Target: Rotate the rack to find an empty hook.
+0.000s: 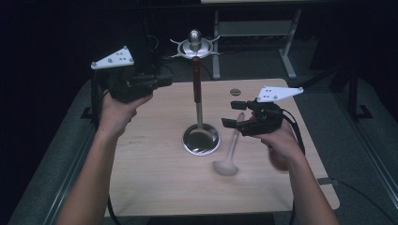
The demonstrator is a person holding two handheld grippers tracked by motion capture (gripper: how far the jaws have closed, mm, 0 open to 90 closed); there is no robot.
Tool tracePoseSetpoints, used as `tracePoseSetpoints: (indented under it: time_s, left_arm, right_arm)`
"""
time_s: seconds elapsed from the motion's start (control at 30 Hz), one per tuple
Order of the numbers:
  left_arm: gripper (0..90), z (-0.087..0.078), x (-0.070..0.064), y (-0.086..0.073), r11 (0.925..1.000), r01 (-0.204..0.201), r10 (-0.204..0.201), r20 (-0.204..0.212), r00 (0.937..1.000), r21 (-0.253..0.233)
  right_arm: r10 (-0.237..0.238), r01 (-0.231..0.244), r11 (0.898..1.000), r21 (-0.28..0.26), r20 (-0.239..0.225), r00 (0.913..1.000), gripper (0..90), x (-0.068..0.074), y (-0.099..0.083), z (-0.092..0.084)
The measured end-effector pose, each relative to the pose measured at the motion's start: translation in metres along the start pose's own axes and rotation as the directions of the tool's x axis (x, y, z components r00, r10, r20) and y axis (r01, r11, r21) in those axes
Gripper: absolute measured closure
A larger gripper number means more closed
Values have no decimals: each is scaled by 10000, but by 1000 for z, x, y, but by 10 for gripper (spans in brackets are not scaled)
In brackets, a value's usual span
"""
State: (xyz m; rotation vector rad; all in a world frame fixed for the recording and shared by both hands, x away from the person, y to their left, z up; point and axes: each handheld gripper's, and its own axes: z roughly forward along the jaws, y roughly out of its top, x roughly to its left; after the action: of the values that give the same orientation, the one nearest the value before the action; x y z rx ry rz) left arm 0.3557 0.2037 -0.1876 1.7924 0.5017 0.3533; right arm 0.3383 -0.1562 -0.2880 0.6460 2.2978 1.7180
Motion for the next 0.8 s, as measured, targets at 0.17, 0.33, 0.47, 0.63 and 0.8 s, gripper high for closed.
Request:
tracePoseSetpoints:
  time_s: [0.17, 0.33, 0.47, 0.63, 0.8]
  left_arm:
    - [900, 2, 2, 11, 9999, -86, 87, 56, 9999, -143]
    - [900, 1, 4, 20, 9994, -180, 181, 39, 9998, -305]
    - [900, 1, 4, 27, 9988, -196, 201, 111, 9997, -454]
    - [900, 3, 6, 32, 9988, -231, 229, -68, 9997, -435]
    - [900, 4, 8, 33, 9989, -268, 258, -261, 9993, -384]
  right_arm:
    - [39, -39, 10000, 23, -6, 10000, 267, -1, -2, 0]
    - [17, -17, 10000, -2, 17, 10000, 268, -1, -2, -1]
    - [43, -43, 10000, 3, 43, 10000, 267, -2, -3, -1]
    - [52, -52, 10000, -24, 44, 10000, 267, -2, -3, -3]
    - [28, -27, 10000, -50, 63, 10000, 267, -2, -2, -5]
